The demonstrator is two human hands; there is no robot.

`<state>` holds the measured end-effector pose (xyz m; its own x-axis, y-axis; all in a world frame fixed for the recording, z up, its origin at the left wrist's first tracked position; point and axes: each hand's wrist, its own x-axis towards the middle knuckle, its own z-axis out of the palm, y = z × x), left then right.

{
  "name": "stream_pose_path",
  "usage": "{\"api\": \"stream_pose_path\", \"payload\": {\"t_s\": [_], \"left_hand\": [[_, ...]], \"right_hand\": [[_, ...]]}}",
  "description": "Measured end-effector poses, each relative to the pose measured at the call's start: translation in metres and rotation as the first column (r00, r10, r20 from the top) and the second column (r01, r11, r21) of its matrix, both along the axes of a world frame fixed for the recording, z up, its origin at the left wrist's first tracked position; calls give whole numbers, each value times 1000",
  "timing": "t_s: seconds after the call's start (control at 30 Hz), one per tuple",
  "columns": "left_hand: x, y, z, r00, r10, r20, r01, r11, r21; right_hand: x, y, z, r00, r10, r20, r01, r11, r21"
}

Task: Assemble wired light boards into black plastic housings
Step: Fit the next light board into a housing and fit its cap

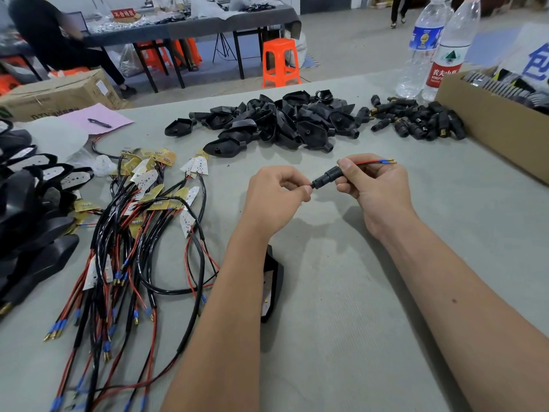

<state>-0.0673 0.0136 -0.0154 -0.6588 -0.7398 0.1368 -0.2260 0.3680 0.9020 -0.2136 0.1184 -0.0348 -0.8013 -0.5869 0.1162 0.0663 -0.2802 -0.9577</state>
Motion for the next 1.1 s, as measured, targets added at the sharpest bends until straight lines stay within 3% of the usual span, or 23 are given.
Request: {"api": "stream_pose_path", "payload": {"t_s": [0.23, 0.53, 0.83, 1.1], "left_hand": [[0, 0, -1, 999, 42, -10, -42, 999, 16], [4, -1, 1, 997, -46, -60, 62, 952, 299], [5, -2, 0, 982, 36, -188, 35, 930, 366], [11, -3, 7, 994, -85, -66, 106, 880, 463]], "right_hand": [[2, 1, 3, 1000, 4, -25, -3, 1000, 24], [2, -1, -1, 998, -55, 4, 55, 998, 14], [0, -1, 0, 996, -70, 50, 70, 998, 5], [-2, -5, -2, 986, -155, 63, 155, 988, 8]]}}
